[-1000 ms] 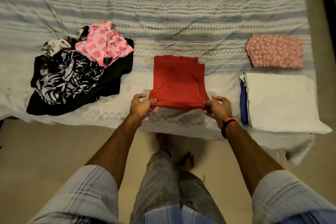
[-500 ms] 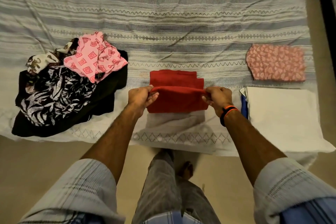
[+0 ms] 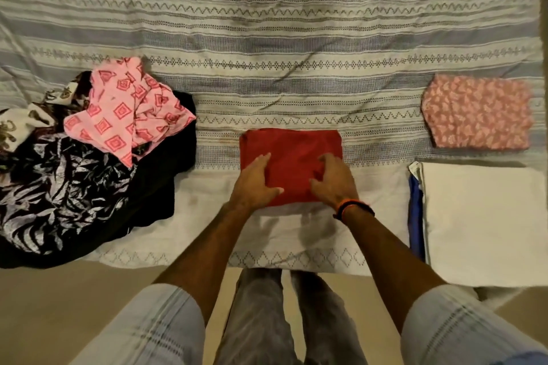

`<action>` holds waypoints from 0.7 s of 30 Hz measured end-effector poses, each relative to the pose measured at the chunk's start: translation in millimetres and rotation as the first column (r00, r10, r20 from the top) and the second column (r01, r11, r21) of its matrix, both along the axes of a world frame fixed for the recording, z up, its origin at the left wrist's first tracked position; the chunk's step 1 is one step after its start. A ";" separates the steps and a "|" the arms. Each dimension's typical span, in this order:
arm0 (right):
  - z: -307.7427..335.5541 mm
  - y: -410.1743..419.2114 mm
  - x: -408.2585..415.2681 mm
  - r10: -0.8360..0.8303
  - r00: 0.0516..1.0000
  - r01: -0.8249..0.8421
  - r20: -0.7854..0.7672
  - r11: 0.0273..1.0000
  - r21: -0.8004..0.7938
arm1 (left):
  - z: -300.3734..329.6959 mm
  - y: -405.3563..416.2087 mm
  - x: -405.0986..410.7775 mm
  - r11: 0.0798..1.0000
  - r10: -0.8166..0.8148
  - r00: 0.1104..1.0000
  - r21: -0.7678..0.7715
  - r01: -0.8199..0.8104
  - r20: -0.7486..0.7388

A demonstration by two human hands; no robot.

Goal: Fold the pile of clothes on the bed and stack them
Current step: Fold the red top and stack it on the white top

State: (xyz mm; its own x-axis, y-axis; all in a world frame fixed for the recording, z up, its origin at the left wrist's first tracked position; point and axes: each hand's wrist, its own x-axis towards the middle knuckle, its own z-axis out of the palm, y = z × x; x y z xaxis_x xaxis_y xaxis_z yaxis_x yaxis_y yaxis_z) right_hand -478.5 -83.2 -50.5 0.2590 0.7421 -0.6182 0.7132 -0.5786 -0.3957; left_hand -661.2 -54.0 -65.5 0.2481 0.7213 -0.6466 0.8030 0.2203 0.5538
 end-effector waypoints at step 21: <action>-140.5 -12.5 13.1 0.486 0.781 -0.601 0.392 0.755 0.262 | -124.4 5.2 5.6 0.806 -0.339 0.855 0.347 0.479 -0.393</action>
